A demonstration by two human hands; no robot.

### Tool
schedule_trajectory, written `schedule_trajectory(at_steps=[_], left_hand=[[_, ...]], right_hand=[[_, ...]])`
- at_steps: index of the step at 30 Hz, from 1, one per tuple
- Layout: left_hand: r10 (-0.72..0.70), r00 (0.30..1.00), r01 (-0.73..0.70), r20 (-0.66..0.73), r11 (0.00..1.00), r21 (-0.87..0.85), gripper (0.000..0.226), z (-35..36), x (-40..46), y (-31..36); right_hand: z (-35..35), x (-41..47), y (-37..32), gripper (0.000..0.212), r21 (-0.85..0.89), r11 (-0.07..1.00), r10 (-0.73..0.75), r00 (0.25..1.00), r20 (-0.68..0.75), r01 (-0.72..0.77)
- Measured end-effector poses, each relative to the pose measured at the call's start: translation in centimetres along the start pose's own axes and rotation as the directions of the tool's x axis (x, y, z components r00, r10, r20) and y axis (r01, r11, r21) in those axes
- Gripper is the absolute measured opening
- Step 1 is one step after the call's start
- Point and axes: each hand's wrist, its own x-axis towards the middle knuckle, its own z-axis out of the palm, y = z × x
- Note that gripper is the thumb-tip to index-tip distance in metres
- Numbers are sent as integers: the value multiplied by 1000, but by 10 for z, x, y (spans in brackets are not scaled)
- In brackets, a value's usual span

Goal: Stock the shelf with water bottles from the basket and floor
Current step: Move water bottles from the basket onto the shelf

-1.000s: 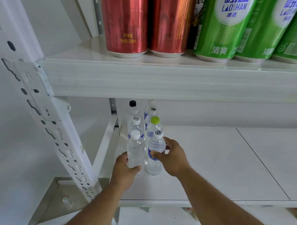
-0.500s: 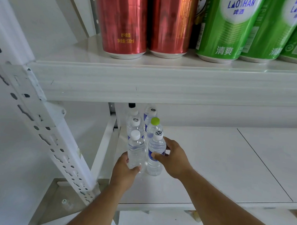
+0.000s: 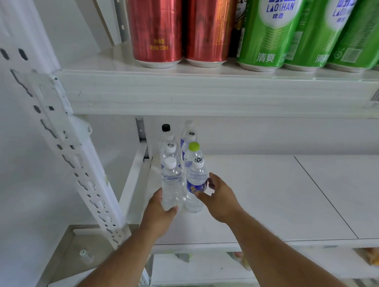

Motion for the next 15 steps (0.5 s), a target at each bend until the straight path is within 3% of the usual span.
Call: schedule_trajectory(at_steps=[3,7,11,15], left_hand=[[-4,1000,3,8,994,106,65,-4,-21,9],[19,999,-26,35,973,229,71,-9,-49,8],[49,995,-80,88,910,406,72,-14,-80,14],[80,989,-137,124,810,570,73,-11,-118,23]], right_hand=[[3,-20,-1,79,-110,989,102,995,15,-100],[6,-55,-3,78,-267,955,146,988,38,-131],[3,-92,-5,66,-454,890,97,989,108,-38],[-5,-120,8,77,-609,788,40,979,200,92]])
